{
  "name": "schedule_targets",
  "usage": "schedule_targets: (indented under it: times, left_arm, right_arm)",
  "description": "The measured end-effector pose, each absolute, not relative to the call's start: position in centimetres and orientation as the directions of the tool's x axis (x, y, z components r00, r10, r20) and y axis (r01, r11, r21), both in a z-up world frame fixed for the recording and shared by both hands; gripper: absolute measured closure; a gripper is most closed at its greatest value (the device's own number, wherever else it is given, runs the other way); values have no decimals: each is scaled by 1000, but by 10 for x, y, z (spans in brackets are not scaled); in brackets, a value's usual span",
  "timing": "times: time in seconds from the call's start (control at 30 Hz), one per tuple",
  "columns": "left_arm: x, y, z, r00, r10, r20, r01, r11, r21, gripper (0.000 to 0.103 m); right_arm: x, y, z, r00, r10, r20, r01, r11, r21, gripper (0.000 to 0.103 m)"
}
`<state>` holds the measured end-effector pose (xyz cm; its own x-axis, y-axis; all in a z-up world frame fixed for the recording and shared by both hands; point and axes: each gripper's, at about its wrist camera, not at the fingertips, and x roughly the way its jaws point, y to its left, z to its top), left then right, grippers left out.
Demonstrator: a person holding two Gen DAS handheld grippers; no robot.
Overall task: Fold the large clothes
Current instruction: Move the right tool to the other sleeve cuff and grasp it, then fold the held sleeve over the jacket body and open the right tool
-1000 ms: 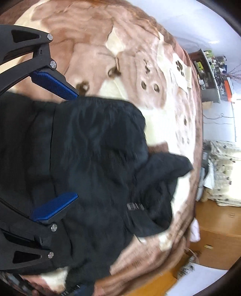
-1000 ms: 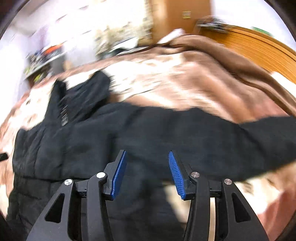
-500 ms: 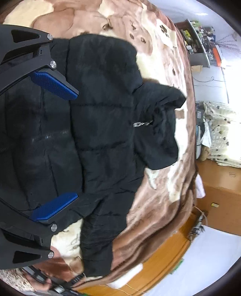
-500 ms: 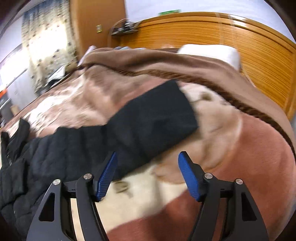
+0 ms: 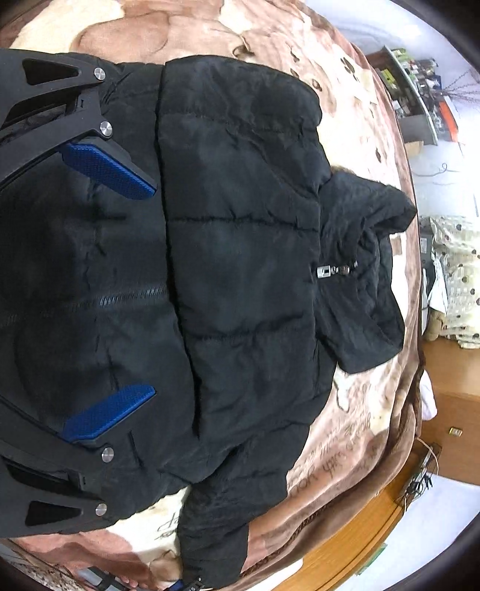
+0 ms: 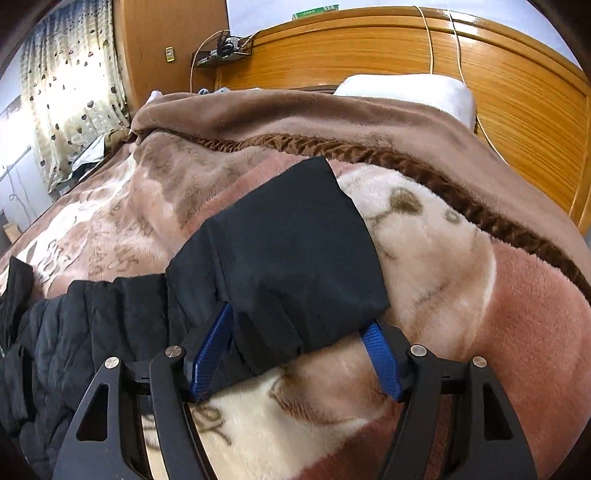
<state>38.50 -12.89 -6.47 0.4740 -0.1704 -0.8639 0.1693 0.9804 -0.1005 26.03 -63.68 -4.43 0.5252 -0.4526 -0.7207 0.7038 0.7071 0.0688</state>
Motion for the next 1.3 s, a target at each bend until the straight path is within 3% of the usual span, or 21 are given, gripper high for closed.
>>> schedule_targets:
  times: [0.03,0.1,0.2,0.4,0.73,1.07,1.3]
  left_arm:
    - [386,-127,-66,472,-173,-864,167,980,-105,2]
    - [388,-123,-69,464,-173,-869,157,981,-111,2]
    - [388,-117,-72,455,-177,-873,144,982,-124,2]
    - [383,-113,-67,453,-206,-867,150,977,-154,2]
    - [376,-88,-44,489,-243,-837,122,970,-211,2]
    - [371,-43,-40,512,-268,-816,70,960,-271,2]
    - [371,-6,-41,521,-305,-797,28,939,-342,2]
  right_arm:
    - [261,-637,-44,528,-452,-718,705,705,75,39]
    - [262,-639,-42,517,-469,-716,722,689,70,72]
    - [263,-639,-35,532,-460,-711,709,701,76,90]
    - [265,-605,3,632,-441,-637,620,781,74,94]
    - [292,-506,61,797,-251,-549,374,919,123,96]
    - [342,-377,60,827,77,-557,38,981,192,96]
    - [369,-297,25,761,212,-613,-112,974,198,96]
